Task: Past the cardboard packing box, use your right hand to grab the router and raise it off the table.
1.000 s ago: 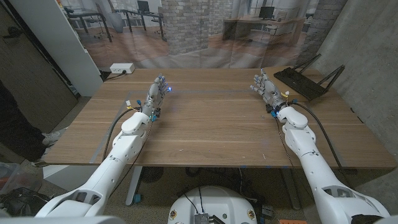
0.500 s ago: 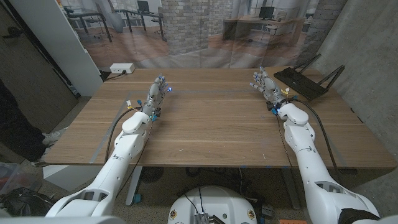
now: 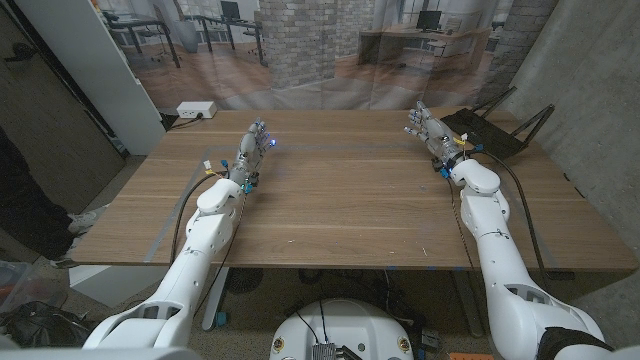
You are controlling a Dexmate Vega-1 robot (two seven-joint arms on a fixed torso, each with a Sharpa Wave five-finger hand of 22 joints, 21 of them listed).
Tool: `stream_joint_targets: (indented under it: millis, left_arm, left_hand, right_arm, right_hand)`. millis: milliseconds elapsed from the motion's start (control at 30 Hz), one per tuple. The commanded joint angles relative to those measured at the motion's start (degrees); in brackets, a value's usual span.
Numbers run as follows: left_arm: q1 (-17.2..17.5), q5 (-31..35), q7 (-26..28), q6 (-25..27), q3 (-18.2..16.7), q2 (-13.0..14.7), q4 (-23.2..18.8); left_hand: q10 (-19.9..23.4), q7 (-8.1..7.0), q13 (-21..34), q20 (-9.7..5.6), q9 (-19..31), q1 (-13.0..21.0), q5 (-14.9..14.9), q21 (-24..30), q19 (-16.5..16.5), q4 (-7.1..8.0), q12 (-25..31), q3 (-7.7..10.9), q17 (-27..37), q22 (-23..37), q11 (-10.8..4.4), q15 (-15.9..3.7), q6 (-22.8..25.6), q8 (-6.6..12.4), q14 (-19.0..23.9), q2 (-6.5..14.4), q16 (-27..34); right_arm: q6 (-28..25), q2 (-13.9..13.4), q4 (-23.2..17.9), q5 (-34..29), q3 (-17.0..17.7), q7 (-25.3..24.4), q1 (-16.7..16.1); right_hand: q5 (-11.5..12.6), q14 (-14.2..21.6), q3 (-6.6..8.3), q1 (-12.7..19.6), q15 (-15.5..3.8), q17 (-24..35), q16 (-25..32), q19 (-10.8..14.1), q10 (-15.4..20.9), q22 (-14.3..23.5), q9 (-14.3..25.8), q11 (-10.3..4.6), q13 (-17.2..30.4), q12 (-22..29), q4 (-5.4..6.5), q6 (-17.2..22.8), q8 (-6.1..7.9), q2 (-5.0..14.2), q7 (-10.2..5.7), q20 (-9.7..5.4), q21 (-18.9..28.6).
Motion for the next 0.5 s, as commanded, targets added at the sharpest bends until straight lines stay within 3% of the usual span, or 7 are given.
stream_joint_targets:
  millis: [33,500]
  left_arm:
    - [-0.2,1.6,-1.1,0.5,-1.4,-1.3,0.1]
    - [0.2,2.4,-1.4,0.9,-2.1,-1.9,-0.7]
  left_hand:
    - [-3.6,0.50,0.2,0.29,0.3,0.0,0.4,-0.2,-7.8,-0.15,0.5,-0.21,0.1,0.1,0.45,0.50,-3.8,0.41,-8.3,1.5,0.3]
    - [-3.3,0.55,0.2,0.35,0.3,0.0,0.4,-0.3,-7.5,-0.19,0.5,-0.32,0.1,0.1,0.45,0.54,-3.5,0.44,-8.2,1.5,0.3]
  right_arm:
    - [1.0,-0.9,-1.7,-3.6,0.7,0.3,0.3]
    - [1.8,-1.8,-4.6,-6.0,1.4,-1.0,-0.5]
  right_hand:
    - [0.1,0.4,0.31,0.8,0.15,0.1,0.2,0.6,0.7,0.1,0.3,-0.06,0.1,0.2,-0.61,0.7,0.23,0.14,-0.05,0.04,0.3]
    - [-0.1,1.6,0.80,2.0,0.18,0.1,0.4,1.5,2.0,0.1,0.3,0.02,0.1,0.4,-1.56,2.3,0.56,0.27,-0.55,0.11,0.4]
